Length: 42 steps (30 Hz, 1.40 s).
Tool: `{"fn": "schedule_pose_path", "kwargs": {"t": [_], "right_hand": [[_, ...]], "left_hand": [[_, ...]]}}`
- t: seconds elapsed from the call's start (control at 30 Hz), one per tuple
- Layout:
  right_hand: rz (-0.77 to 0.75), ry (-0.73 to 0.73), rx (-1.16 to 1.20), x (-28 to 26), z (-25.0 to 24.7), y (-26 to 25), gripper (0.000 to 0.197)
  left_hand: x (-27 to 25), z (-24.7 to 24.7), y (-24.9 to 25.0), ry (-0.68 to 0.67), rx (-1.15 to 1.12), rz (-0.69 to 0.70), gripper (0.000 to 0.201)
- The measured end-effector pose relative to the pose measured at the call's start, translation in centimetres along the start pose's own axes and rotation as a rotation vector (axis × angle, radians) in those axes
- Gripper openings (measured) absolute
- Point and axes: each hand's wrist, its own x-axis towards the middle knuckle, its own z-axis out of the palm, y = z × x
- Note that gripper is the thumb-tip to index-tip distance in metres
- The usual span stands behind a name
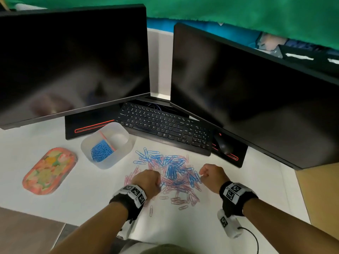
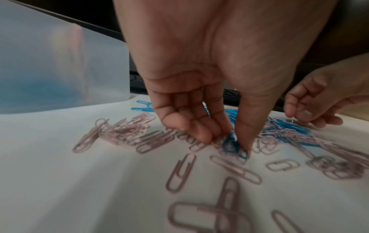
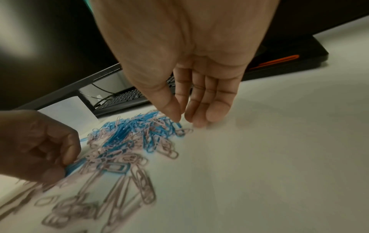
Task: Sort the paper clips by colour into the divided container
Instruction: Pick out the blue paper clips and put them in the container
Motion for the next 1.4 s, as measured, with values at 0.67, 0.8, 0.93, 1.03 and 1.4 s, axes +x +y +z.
{"fn": "schedule_pose_path", "kwargs": {"t": [0.67,0.8,0.93,1.03,1.4], "right_hand": [[-0.077,0.025,-0.199,2.0,1.4,-0.4,0.03],[-0.07,0.012,-0.207,2.4,1.6,-0.3,0.034],[-0.048,-0.031,-0.192,2.6,1.3,-0.3,0.033],[-0.048,-0.059,-0.194,2.5,1.2,-0.3,0.032],[-0.074,-0.077,-0.111,2.8,0.6,-0.4,0.016]], "left_hand": [[0.6,-1.0,-1.6,0.173,-0.466,-0.029,0.026],[1.1,-1.0,-2.3,0.121,-0.738,-0.077,0.031],[0.9,-1.2,-1.9,0.044,-1.067,-0.104,0.029],[0.7,-1.6,-1.6,0.008,-1.123,-0.133,0.034],[0.9,-1.2,-1.7,-0.021,-0.943,-0.092,0.012]]}}
